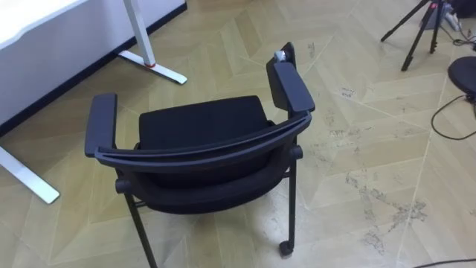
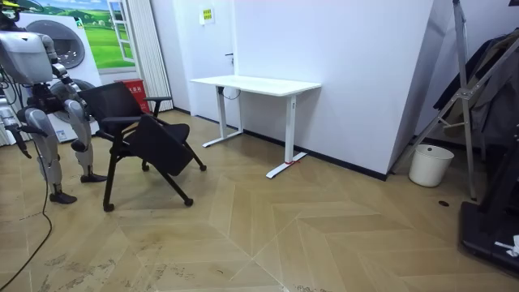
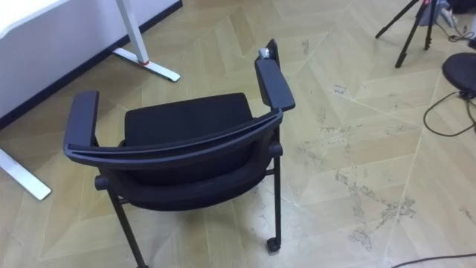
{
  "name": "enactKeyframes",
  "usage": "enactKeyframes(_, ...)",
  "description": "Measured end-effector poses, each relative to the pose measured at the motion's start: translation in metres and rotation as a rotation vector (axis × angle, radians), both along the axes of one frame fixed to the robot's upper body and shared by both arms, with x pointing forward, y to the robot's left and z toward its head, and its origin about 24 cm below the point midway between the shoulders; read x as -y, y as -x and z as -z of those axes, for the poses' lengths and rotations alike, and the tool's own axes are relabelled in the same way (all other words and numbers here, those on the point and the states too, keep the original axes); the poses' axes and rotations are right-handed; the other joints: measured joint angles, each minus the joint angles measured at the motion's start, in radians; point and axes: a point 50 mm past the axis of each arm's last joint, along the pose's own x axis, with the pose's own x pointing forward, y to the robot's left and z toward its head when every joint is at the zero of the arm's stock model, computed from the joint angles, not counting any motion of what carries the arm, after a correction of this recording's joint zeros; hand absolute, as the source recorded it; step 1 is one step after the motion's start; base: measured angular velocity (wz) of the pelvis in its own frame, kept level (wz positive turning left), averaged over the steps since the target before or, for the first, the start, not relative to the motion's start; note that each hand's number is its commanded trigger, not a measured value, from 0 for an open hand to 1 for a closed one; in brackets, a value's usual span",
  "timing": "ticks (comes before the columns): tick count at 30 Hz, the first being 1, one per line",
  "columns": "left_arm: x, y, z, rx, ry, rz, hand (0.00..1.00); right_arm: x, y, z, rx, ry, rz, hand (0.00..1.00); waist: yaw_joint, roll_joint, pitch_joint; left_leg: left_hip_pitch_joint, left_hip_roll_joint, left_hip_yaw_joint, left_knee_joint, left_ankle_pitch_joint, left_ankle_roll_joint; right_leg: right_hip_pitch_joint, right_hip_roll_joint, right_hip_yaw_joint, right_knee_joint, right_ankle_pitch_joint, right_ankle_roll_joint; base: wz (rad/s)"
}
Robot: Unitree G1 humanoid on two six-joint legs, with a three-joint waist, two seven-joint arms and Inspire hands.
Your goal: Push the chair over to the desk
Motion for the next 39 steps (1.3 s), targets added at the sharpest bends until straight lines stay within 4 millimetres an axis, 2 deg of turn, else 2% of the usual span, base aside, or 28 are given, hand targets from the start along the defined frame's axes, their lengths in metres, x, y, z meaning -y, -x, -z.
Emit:
enactKeyframes(15,-0.002,0.001,0.0,-0.007,-0.044,-0.008,0.0,0.0,0.0,0.0,-0.001,0.003,-0.003,0.0,0.003,0.0,0.0,-0.002,0.0,0.001,0.0,0.0,0.0,-0.001,0.0,-0.001,-0.003,0.0,0.0,0.0)
enactKeyframes(21,-0.01,0.018,0.0,-0.021,-0.037,-0.167,0.0,0.0,0.002,0.0,-0.012,0.013,0.001,0.0,0.009,-0.003,-0.0011,0.001,-0.001,-0.002,0.0,0.0,0.0,0.004,-0.002,-0.008,0.0,0.0,0.0,0.01)
enactKeyframes(26,-0.015,0.035,-0.001,-0.048,-0.049,-0.249,0.0,0.0,0.002,0.001,-0.022,0.012,0.002,0.0,0.017,-0.013,-0.001,0.0,-0.003,-0.022,0.0,0.0,0.0,0.017,-0.002,-0.022,-0.016,-0.001,0.0,0.1)
enactKeyframes(30,-0.017,0.037,-0.002,-0.042,-0.046,-0.268,0.0,0.0,-0.002,0.001,-0.021,0.015,-0.008,0.0,0.044,-0.02,-0.0007,-0.002,-0.004,-0.035,0.001,0.0,0.0,0.019,-0.003,-0.033,-0.015,-0.001,0.0,0.08)
enactKeyframes(31,-0.018,0.039,-0.002,-0.034,-0.04,-0.276,0.0,0.0,-0.004,0.0,-0.016,0.012,-0.011,0.0,0.052,-0.02,0.0027,-0.005,-0.004,-0.045,0.003,0.0,0.0,0.022,-0.004,-0.044,-0.016,-0.001,0.0,0.22)
enactKeyframes(33,-0.02,0.036,-0.003,-0.015,-0.031,-0.296,0.0,0.001,-0.006,0.0,-0.008,0.006,-0.009,0.0,0.059,-0.023,0.0013,-0.017,-0.005,-0.056,0.013,0.0,0.0,0.023,-0.004,-0.058,-0.018,-0.001,0.0,0.25)
enactKeyframes(36,-0.022,0.035,-0.004,0.023,0.0,-0.376,0.0,0.003,-0.015,-0.001,0.014,-0.003,-0.005,0.0,0.063,-0.023,-0.0014,-0.033,-0.007,-0.082,0.019,0.0,0.0,0.025,-0.005,-0.084,-0.018,-0.001,0.0,0.23)
enactKeyframes(39,-0.024,0.043,-0.005,0.046,0.037,-0.51,0.0,0.01,-0.016,-0.002,0.018,0.002,0.012,0.0,0.073,-0.024,-0.0004,-0.035,-0.013,-0.097,0.021,0.0,0.0,0.034,-0.01,-0.102,-0.02,-0.004,-0.001,0.16)
